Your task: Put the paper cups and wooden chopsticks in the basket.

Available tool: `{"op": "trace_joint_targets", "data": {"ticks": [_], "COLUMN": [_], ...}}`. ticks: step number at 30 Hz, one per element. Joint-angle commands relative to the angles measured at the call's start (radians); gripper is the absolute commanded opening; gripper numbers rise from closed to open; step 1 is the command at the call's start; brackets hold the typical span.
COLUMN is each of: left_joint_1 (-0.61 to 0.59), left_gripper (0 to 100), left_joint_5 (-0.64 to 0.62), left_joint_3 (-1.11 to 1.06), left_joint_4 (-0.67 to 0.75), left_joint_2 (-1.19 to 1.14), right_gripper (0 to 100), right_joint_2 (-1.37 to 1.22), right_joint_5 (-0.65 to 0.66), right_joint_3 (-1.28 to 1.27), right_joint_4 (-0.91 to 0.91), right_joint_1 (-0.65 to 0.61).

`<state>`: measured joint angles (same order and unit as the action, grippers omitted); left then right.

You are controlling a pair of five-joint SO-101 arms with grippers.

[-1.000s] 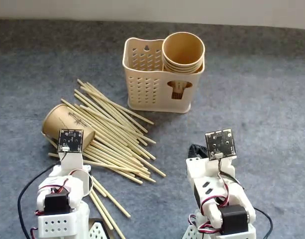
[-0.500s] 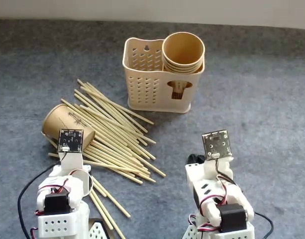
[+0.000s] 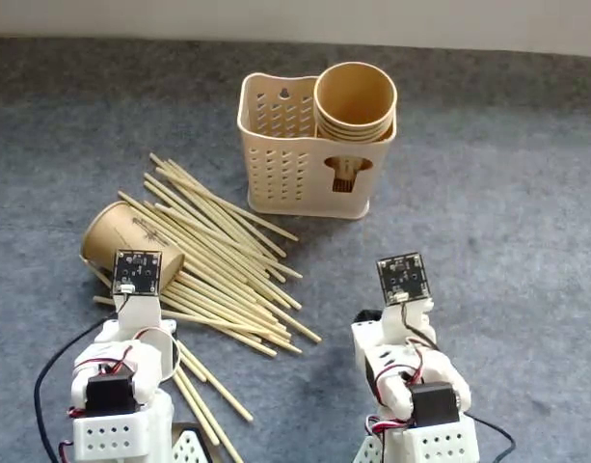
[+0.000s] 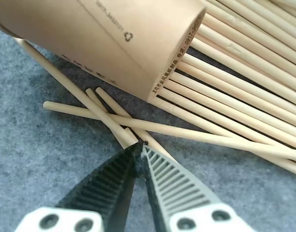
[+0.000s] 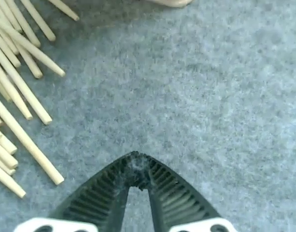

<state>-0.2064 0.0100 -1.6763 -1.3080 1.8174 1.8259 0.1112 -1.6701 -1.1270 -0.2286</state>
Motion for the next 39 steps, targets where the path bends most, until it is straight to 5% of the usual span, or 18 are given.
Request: {"op": "trace_joint_targets", "data": {"ticks": [1,9,39], "left_joint_1": [-0.001,-0.001,-0.001], "left_gripper": [1,1,1], "left_joint_5": [-0.008,-0.008,-0.009], "left_joint_3": [-0.019,-0.019,-0.019], "left_joint_4": [-0.006,-0.006,-0.006], "left_joint_2": [0.007,0.007,0.007], "right_gripper": [0.5,0.5,0.5], "right_joint_2": [0.013,0.013,0.013], "right_joint_5": [-0.005,-0.005,-0.002], "right_joint_3": [-0.130,-0.128,-0.130], "right_joint_4": [0.039,-0.124,-0.120], "right_joint_1": [-0.004,-0.010,-0.004]}}
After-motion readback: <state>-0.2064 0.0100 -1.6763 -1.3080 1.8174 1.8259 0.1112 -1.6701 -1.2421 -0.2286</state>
